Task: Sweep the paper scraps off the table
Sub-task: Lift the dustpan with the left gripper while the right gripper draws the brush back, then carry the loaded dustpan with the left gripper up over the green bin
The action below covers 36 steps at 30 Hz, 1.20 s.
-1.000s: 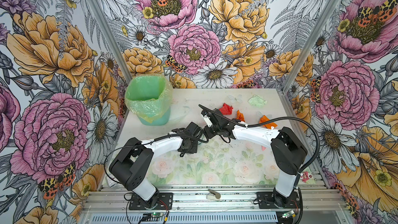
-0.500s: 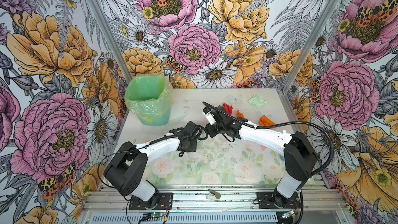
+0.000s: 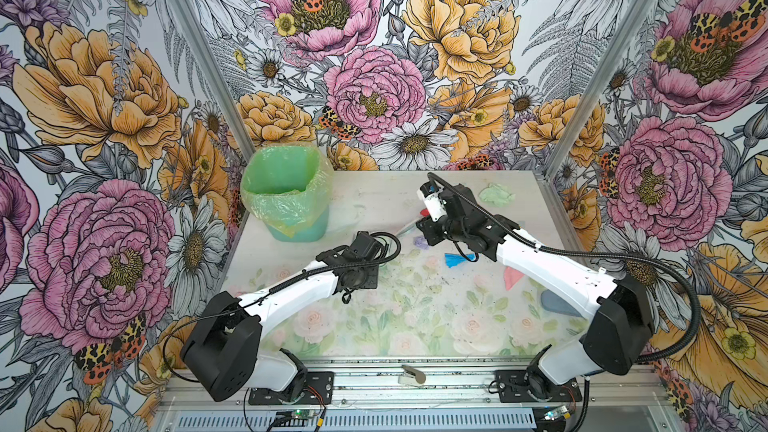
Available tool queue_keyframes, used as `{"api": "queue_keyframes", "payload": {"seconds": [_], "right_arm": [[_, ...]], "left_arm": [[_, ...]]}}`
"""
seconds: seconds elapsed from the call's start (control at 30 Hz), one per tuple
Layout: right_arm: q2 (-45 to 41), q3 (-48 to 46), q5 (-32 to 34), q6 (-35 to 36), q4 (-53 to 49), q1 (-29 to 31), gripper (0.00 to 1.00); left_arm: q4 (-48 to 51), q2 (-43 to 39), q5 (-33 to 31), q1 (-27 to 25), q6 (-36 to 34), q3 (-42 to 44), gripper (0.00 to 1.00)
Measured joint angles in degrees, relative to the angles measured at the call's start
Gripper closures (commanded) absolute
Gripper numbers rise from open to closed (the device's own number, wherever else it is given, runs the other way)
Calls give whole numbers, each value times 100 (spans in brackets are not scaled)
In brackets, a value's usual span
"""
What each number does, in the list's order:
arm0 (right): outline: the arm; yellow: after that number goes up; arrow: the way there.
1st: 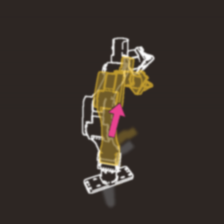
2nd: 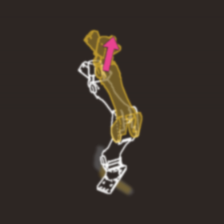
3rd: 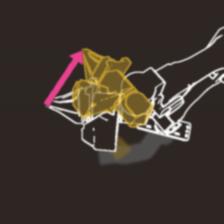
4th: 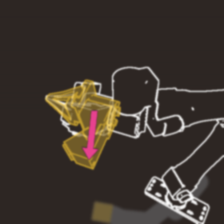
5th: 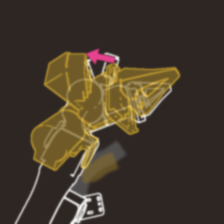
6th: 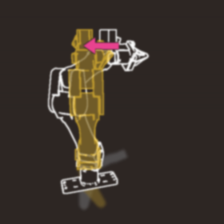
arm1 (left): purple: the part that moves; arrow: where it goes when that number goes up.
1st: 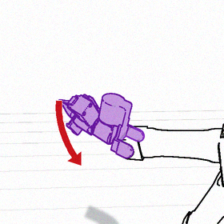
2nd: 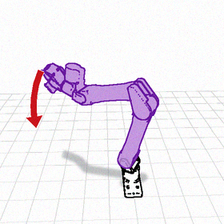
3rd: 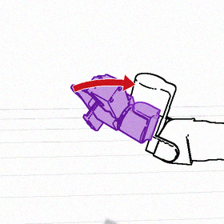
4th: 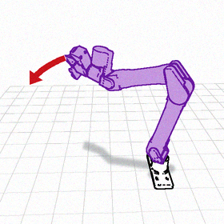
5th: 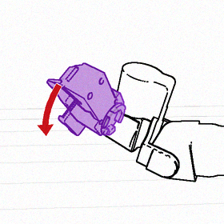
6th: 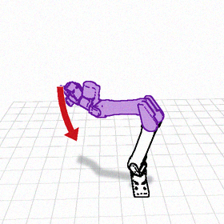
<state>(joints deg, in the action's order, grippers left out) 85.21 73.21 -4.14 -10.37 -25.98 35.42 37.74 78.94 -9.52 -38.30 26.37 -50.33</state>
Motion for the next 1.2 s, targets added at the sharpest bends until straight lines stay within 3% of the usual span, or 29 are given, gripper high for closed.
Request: {"api": "queue_keyframes", "payload": {"seconds": [0.3,0.6,0.93,1.2], "right_arm": [[-881,-358,-22,-4,2,-413,100],[-944,-715,-35,-9,-24,-476,100],[-944,-780,-216,-2,-33,-503,100],[-944,-933,-365,-4,7,-503,100]], "left_arm": [[544,-269,-46,-26,-44,-632,88],[1176,-431,-61,35,-111,-1530,87],[1869,-348,-55,487,-431,-2964,87],[2146,0,142,1342,-776,-4000,87]]}}
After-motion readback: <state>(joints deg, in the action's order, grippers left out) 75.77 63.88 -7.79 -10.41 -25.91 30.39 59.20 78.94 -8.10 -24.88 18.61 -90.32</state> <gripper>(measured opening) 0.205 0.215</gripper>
